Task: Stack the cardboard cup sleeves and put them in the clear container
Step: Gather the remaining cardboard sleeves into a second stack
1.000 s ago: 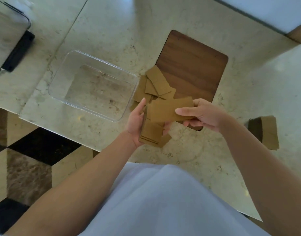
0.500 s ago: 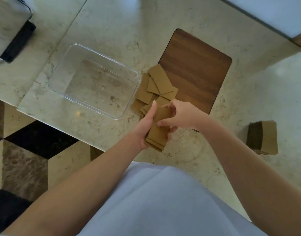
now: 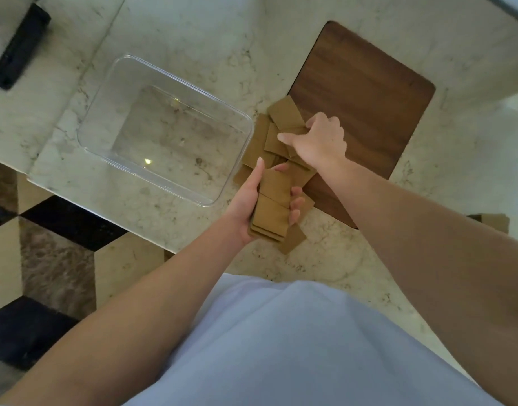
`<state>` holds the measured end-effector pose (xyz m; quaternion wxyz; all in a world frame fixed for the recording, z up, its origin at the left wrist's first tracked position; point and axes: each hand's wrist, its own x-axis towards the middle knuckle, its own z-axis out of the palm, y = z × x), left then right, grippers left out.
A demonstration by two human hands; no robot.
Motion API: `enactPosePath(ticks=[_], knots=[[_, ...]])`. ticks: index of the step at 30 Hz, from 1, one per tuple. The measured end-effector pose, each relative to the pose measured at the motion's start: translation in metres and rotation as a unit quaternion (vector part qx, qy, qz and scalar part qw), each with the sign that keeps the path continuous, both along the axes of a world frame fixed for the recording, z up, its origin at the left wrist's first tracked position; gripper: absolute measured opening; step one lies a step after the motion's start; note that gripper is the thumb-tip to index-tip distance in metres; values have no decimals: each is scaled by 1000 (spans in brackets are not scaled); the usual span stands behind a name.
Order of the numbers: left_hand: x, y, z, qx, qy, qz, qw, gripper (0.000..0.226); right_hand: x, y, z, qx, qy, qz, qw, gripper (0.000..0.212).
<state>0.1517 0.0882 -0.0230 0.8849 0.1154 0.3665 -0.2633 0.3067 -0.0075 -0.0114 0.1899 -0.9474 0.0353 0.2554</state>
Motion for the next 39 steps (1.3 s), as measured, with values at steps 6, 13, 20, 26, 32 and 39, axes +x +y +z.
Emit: enactPosePath(ticks=[6,13,20,26,32,39], knots=[[-2,8,-5,20,11,6,1000,53,0,7,-9,-48,-20,10,999,82],[-5,4,-3,74,1,17,997,52,-20,-19,36,100,64,-76,990,65],[-14,-9,2,113,-18,-3,993,68,-109,-35,87,87,172,-1,981,54],[-23,-20,7,165,-36,-23,985,61,-149,-35,81,7,64,53,997,55],[-31,-23,7,169,-43,-37,984,58,-156,-34,76,-38,16,107,993,56],[-25,-19,8,116,-7,26,993,30,-73,-43,68,-42,12,87,995,57]])
